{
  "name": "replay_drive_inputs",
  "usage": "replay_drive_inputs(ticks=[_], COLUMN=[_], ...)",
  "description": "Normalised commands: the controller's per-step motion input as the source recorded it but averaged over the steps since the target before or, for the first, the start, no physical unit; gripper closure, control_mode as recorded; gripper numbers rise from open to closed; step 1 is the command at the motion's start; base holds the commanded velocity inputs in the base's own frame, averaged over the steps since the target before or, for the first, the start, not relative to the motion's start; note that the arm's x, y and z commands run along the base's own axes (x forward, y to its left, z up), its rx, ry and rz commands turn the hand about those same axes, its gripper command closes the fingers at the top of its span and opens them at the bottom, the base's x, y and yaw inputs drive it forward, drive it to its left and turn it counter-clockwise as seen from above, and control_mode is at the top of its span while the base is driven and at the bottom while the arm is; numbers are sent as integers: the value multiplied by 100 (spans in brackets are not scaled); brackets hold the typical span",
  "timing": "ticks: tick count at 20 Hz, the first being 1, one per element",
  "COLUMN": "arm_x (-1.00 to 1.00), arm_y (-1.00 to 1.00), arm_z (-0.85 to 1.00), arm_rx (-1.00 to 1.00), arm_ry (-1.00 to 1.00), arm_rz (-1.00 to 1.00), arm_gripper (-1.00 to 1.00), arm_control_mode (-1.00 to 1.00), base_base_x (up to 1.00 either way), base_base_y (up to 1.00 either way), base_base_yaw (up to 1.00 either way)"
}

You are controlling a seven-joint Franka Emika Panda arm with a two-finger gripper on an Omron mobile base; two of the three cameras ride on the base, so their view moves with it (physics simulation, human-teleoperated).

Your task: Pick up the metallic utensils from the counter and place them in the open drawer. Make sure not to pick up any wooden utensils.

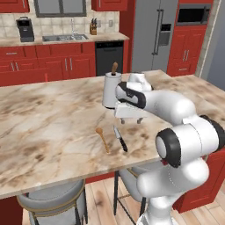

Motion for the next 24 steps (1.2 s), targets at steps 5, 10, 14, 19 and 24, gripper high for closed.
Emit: replay_drive_inputs(ticks=[5, 10, 14, 19, 24], arm_x=[5, 10, -4, -28, -31], arm_y=[24, 14, 0, -1, 0], arm_z=[-90, -47, -19, -30, -35], arm_rx=[2, -3, -1, 0, 0], arm_ry=[1, 0, 0, -2, -5], arm_rz=[0, 0, 0, 0, 0], arm_gripper=[-100, -100, -100, -100, -100], arm_control_mode=[-100, -100, -100, -100, -100], base_base_x=[0, 0, 0, 0, 0], base_base_y=[0, 0, 0, 0, 0], base_base_yaw=[0, 0, 0, 0, 0])
